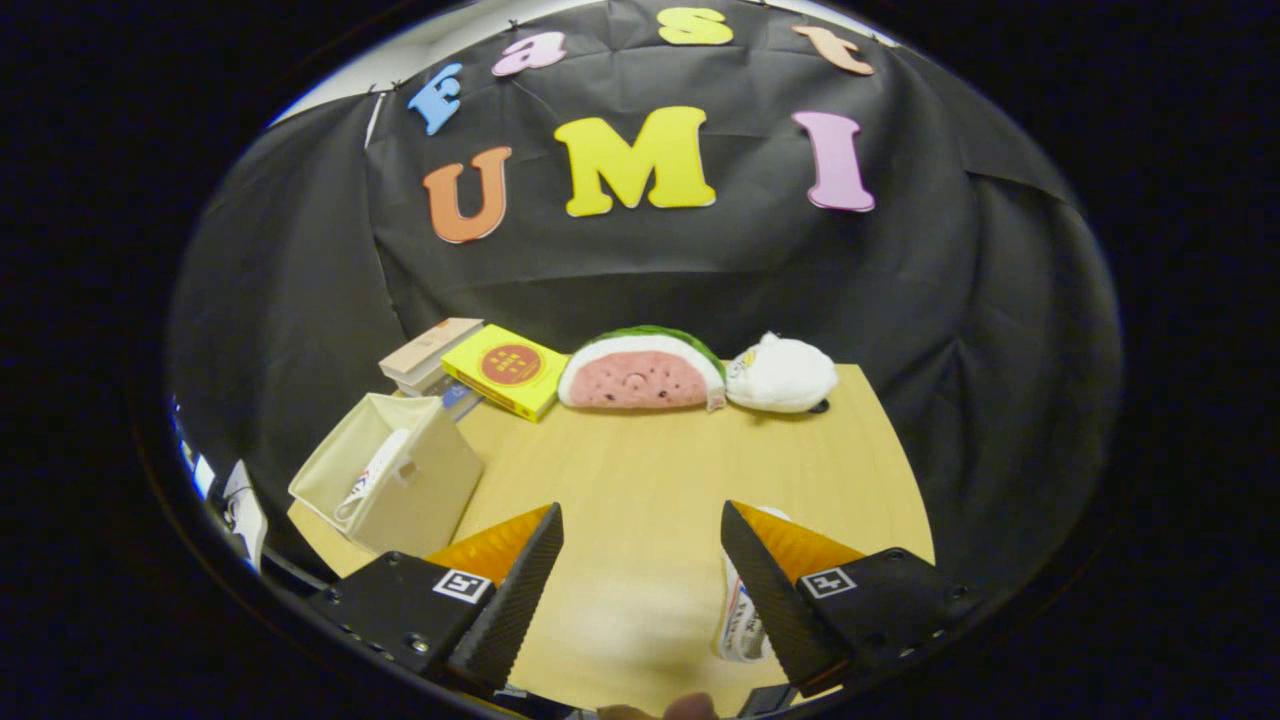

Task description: Open the storage box then place both shoes into the box .Put the left shoe in first, then the right shoe, with the right side of both shoes facing outward in a uniform manner.

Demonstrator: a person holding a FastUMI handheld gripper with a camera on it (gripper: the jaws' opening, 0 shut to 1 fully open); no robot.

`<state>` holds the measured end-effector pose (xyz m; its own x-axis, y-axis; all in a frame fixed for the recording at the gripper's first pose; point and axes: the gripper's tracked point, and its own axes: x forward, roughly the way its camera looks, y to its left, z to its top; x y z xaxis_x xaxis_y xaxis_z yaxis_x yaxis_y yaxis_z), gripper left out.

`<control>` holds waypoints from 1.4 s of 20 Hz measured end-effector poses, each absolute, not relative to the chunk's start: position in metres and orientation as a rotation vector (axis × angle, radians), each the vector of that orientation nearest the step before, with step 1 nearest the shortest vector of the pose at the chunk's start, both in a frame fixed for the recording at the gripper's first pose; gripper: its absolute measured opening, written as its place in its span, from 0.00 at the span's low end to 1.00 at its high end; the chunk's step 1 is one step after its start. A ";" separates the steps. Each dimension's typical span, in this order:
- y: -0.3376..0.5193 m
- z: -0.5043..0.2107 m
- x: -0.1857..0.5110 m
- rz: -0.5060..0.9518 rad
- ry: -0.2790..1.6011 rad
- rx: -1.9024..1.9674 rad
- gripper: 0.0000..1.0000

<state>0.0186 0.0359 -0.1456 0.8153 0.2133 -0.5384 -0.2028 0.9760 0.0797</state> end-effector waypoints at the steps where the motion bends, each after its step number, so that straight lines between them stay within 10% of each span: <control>1: 0.020 -0.153 0.020 0.208 0.589 0.017 0.96; 18: -0.077 -0.339 0.044 0.162 1.111 0.093 0.95; 28: -0.065 -0.342 0.048 0.194 1.233 0.205 0.18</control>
<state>0.0477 -0.0648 -0.3421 0.3194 0.2566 -0.9122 -0.0356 0.9652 0.2591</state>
